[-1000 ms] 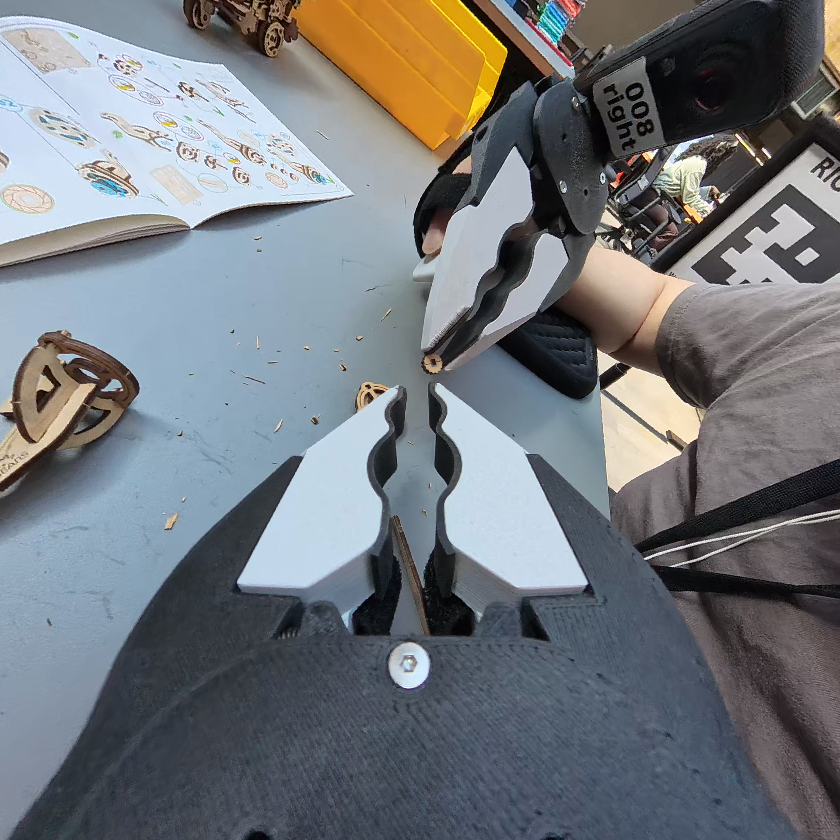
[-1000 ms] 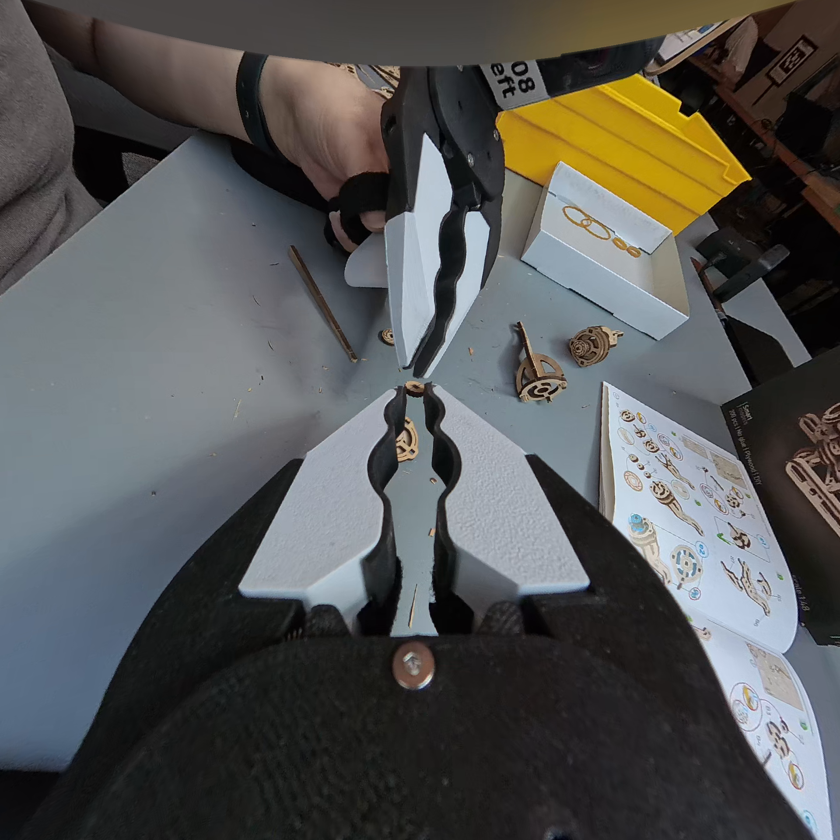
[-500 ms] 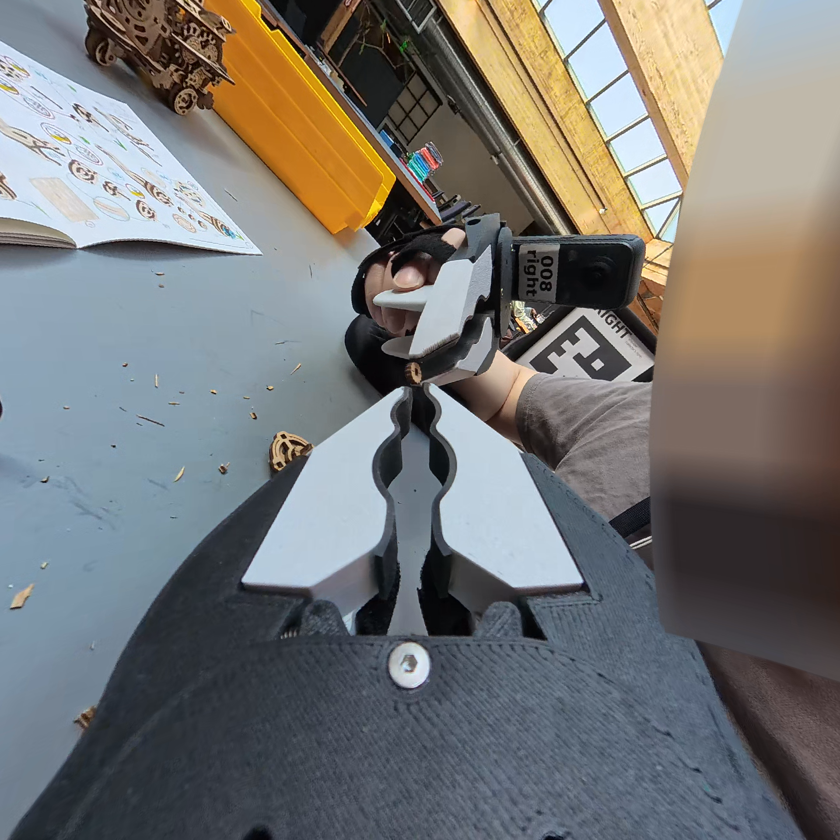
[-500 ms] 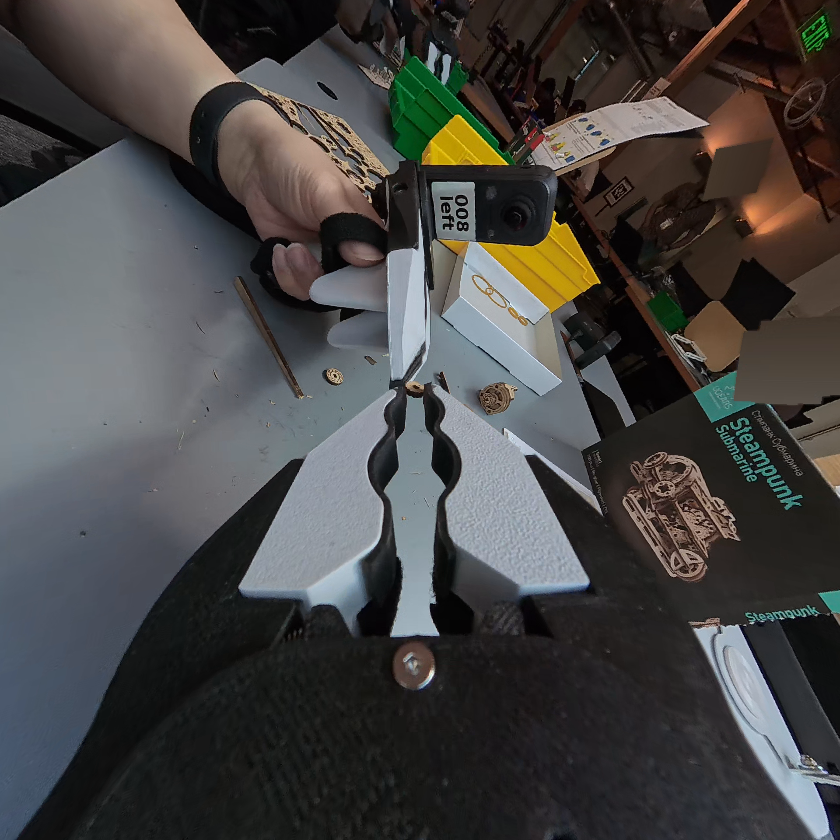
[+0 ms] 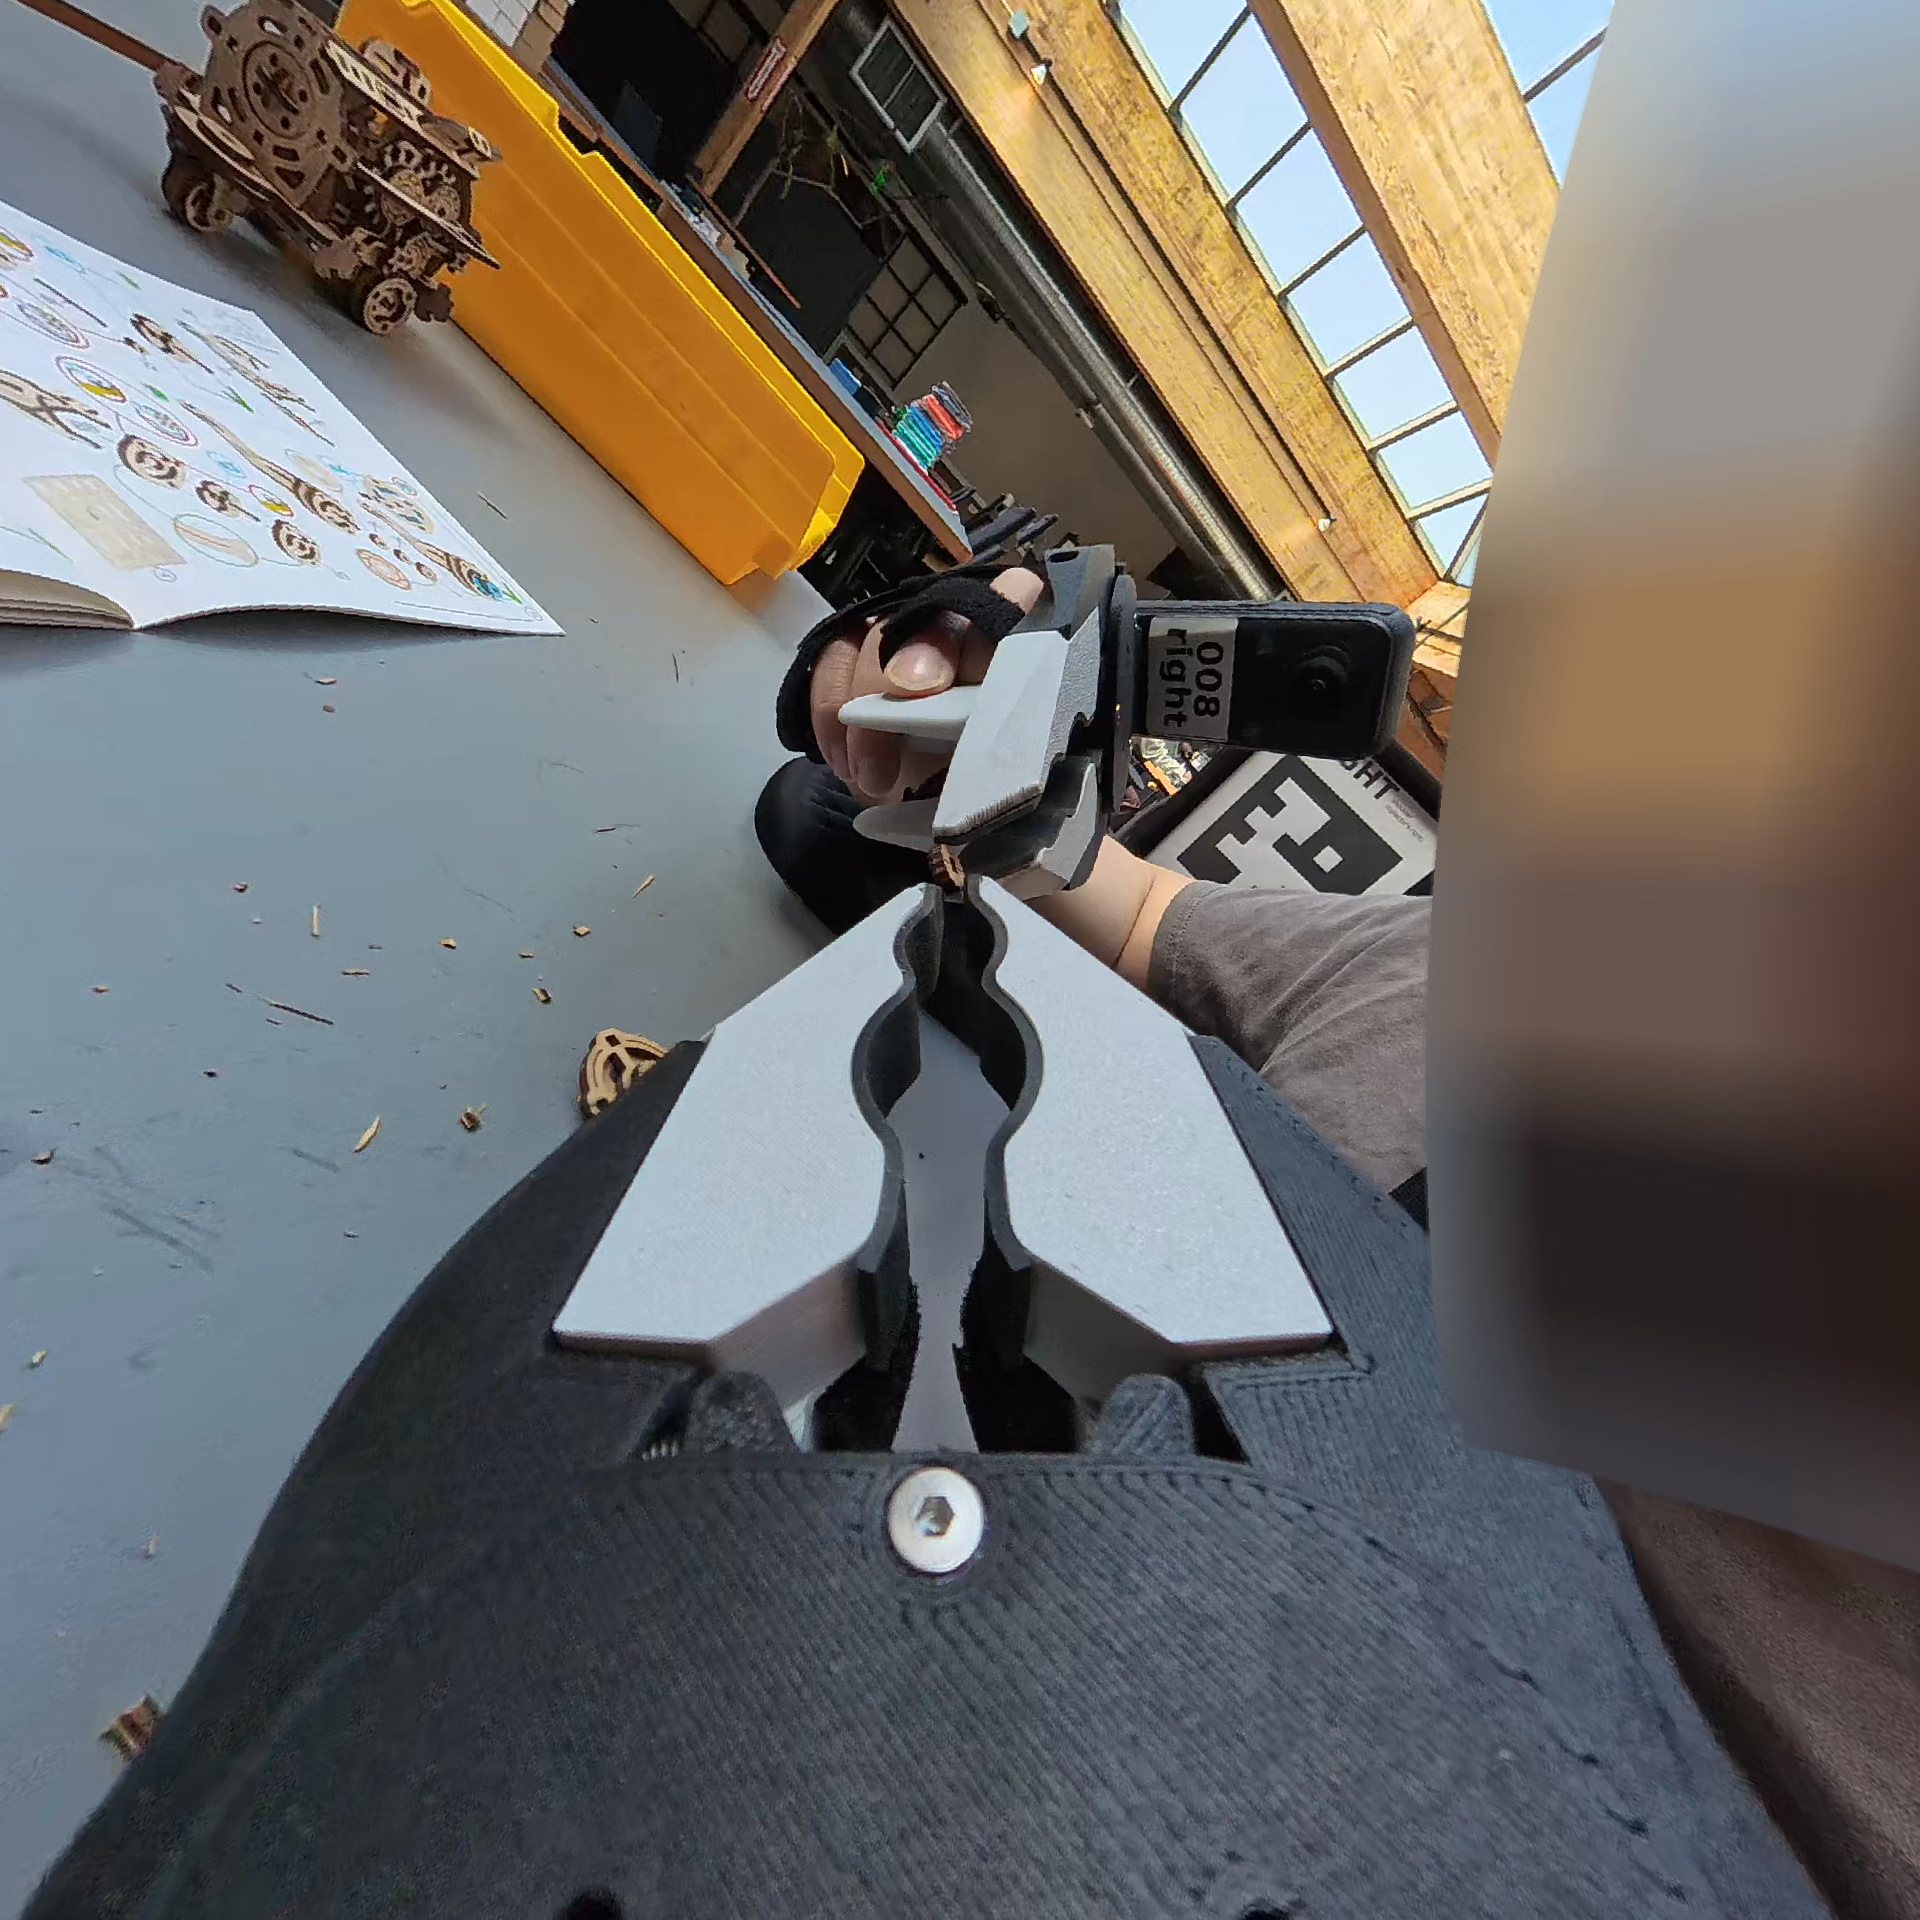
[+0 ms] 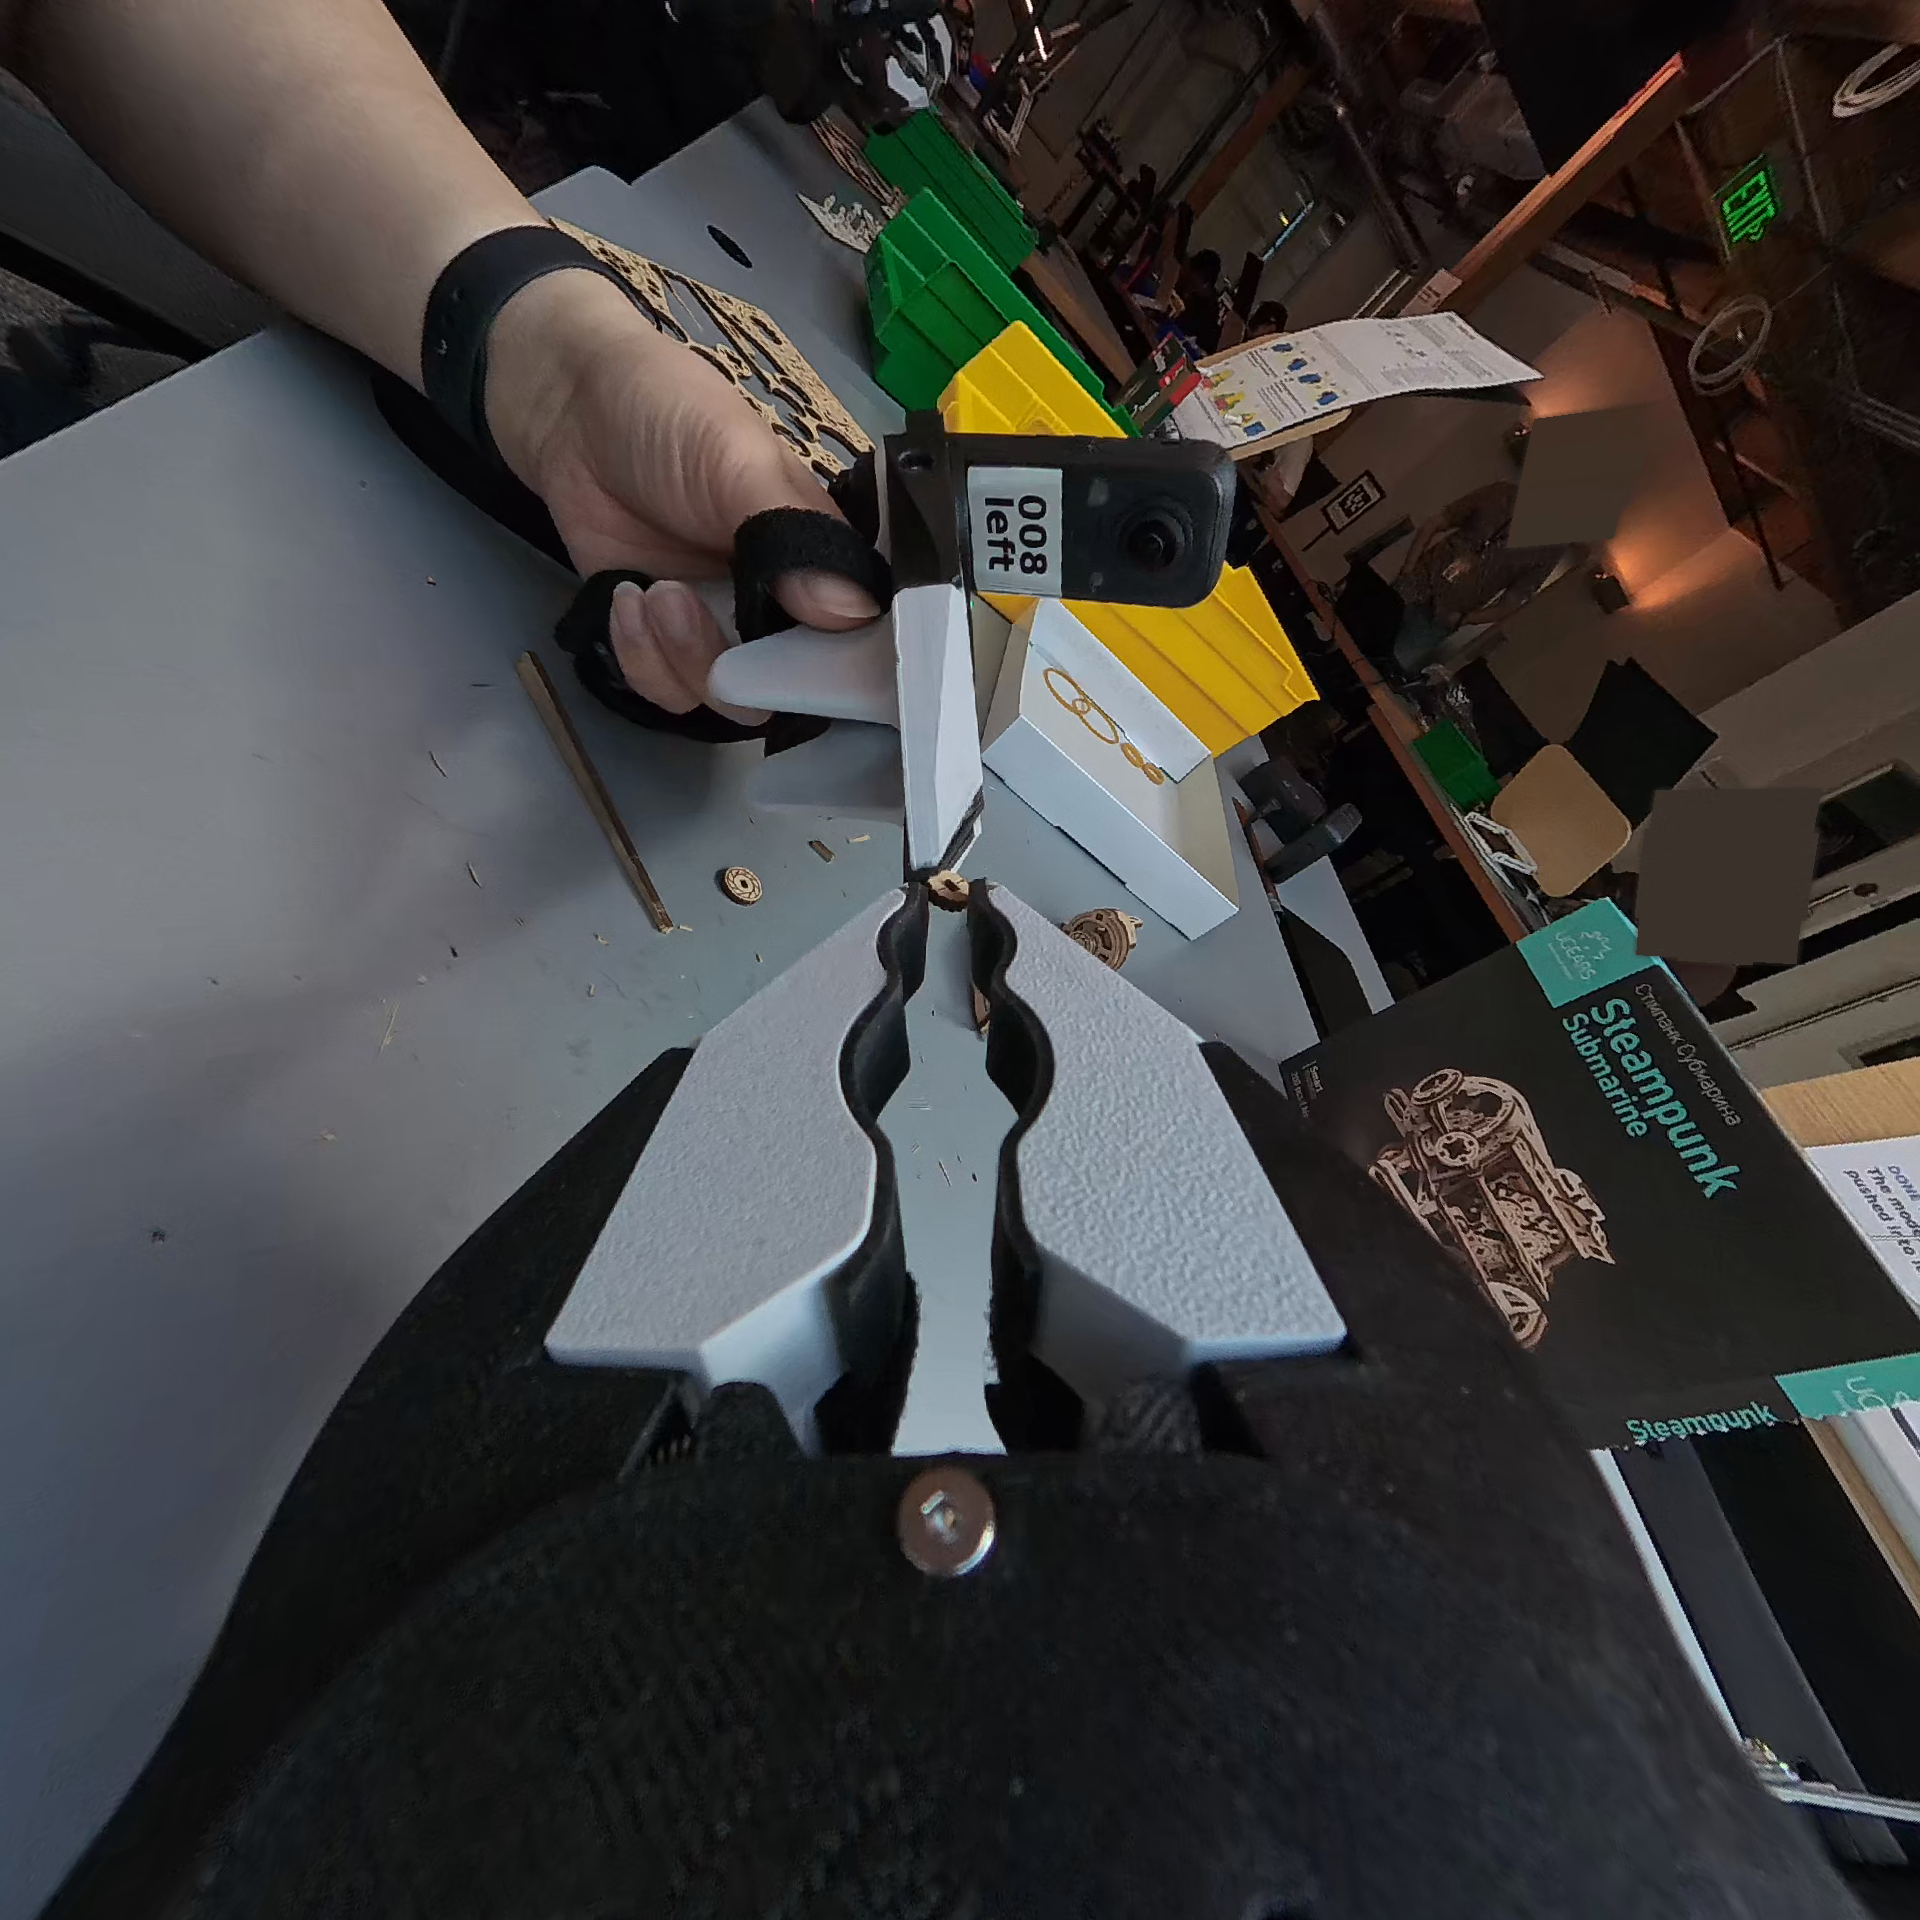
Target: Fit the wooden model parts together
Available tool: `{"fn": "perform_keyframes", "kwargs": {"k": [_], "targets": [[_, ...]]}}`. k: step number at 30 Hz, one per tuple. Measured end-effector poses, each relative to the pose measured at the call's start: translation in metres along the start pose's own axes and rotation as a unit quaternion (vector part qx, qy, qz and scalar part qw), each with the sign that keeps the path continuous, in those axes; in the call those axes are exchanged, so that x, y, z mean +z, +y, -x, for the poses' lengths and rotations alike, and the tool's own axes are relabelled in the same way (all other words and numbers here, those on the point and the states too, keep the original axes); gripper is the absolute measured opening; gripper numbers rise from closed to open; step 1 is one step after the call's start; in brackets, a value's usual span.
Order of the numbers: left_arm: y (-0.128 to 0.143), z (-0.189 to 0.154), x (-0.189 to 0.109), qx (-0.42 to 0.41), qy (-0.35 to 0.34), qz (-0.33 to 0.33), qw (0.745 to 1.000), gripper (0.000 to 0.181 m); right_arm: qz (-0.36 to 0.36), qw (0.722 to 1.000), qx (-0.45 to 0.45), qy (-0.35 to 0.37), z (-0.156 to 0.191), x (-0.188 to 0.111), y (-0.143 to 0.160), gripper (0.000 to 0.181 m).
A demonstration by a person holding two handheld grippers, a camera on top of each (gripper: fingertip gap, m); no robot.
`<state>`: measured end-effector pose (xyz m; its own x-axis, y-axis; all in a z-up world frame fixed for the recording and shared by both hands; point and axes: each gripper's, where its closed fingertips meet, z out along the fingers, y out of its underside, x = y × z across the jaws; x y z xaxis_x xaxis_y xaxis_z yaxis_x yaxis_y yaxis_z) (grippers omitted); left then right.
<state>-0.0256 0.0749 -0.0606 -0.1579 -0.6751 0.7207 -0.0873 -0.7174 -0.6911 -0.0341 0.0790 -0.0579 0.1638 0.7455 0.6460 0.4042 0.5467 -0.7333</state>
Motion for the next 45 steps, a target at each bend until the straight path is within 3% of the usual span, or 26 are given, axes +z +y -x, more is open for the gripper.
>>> {"fn": "perform_keyframes", "kwargs": {"k": [5, 8, 14, 17, 23, 45], "targets": [[0.006, 0.005, -0.001, 0.004, -0.018, 0.022, 1.0, 0.0, 0.011, 1.0, -0.001, -0.014, 0.005, 0.003, 0.005, 0.007], [0.017, 0.014, -0.003, 0.003, -0.045, 0.063, 0.997, 0.0, 0.018, 0.997, 0.043, -0.055, 0.014, 0.006, 0.011, 0.026], [0.052, 0.022, -0.006, -0.018, -0.06, 0.173, 0.983, 0.0, 0.013, 0.981, 0.115, -0.156, 0.036, 0.001, 0.017, 0.017], [0.066, 0.021, -0.005, -0.039, -0.049, 0.213, 0.975, 0.0, 0.032, 0.978, 0.098, -0.183, 0.051, 0.004, 0.021, 0.017], [0.068, 0.019, -0.005, -0.063, -0.035, 0.218, 0.973, 0.0, 0.054, 0.97, 0.095, -0.216, 0.067, 0.006, 0.024, 0.016], [0.071, 0.017, -0.004, -0.065, -0.027, 0.221, 0.973, 0.0, 0.06, 0.97, 0.088, -0.216, 0.07, 0.007, 0.023, 0.008]]}}
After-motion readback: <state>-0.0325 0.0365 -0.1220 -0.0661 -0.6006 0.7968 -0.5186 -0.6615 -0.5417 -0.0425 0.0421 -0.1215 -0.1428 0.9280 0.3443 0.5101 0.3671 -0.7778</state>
